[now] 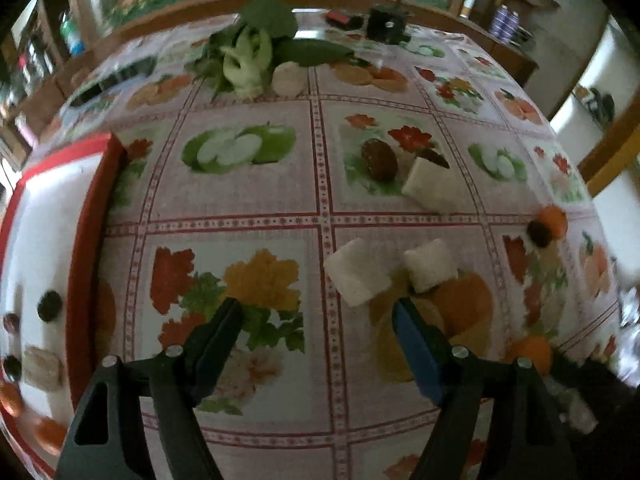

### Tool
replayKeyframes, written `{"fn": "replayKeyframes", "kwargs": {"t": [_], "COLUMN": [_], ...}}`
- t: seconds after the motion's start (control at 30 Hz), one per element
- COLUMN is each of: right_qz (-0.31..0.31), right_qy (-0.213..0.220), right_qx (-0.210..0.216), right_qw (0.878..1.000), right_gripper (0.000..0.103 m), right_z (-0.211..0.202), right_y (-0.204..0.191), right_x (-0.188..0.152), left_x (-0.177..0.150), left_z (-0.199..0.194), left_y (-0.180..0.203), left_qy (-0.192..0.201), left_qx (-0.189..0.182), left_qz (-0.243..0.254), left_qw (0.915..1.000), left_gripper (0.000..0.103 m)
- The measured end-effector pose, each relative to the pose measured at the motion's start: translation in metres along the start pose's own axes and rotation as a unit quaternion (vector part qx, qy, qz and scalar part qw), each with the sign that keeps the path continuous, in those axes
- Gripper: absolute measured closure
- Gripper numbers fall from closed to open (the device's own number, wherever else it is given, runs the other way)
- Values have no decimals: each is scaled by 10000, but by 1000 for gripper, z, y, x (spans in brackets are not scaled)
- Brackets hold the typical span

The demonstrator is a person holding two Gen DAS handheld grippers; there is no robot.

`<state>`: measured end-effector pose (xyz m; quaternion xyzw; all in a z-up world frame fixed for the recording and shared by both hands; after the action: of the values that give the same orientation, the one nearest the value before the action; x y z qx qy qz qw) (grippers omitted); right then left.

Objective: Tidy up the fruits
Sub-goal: 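Grasp a white bread cube with the left gripper while the right gripper holds the orange, then carry the bread cube and orange with both grippers over the tray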

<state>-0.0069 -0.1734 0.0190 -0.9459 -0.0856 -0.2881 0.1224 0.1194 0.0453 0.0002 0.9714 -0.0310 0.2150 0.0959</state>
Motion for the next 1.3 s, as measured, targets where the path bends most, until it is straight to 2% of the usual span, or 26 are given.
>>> {"fn": "replayKeyframes", "kwargs": {"t": [0.33, 0.4, 0.5, 0.53, 0.57, 0.73, 0.83, 1.07, 1.3], "right_qz": [-49, -64, -108, -109, -104, -92, -64, -23, -122], "right_qy": [37, 57, 95, 108, 117, 145, 159, 218, 199], "right_qx": [-27, -37, -66, -71, -72, -95, -111, -174, -289], "right_qw": [10000, 10000, 9999, 9999, 9999, 9998, 9998, 9996, 9993], "right_gripper": [66, 66, 66, 66, 66, 67, 67, 67, 67], "right_z": [1, 0, 0, 0, 0, -1, -2, -9, -15], "right_y": [-1, -1, -3, -3, -3, -3, -2, -1, -11], "right_x": [0, 0, -1, -1, -1, -2, -2, -5, -9], "left_x": [14, 13, 15, 15, 15, 11, 4, -25, -52], "left_z": [3, 4, 3, 2, 1, -3, -6, -19, -35], "left_y": [-11, -9, -7, -7, -7, -18, -18, -12, -9], "left_qy": [330, 382, 511, 553, 577, 632, 593, 500, 416], "left_qx": [-59, -35, 29, 12, -13, -310, -342, -453, -826], "left_qz": [-118, -101, 13, 81, 124, -103, -87, 42, -34], "left_qw": [9994, 9992, 9987, 9984, 9983, 9975, 9976, 9977, 9957], "left_gripper": [24, 26, 49, 65, 74, 74, 74, 74, 74]}}
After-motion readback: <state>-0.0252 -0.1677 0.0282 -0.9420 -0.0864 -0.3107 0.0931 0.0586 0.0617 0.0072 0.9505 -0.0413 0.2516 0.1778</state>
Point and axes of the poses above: each gripper's, at about its wrist camera, not at the fingertips, and z roughly the way its jaws point, y to its right, x to its top, the point moved 1 cm from there along z, roughly the way its jaws point, and after that the axes turned 8 degrees about -x, right-handed, at the moved point
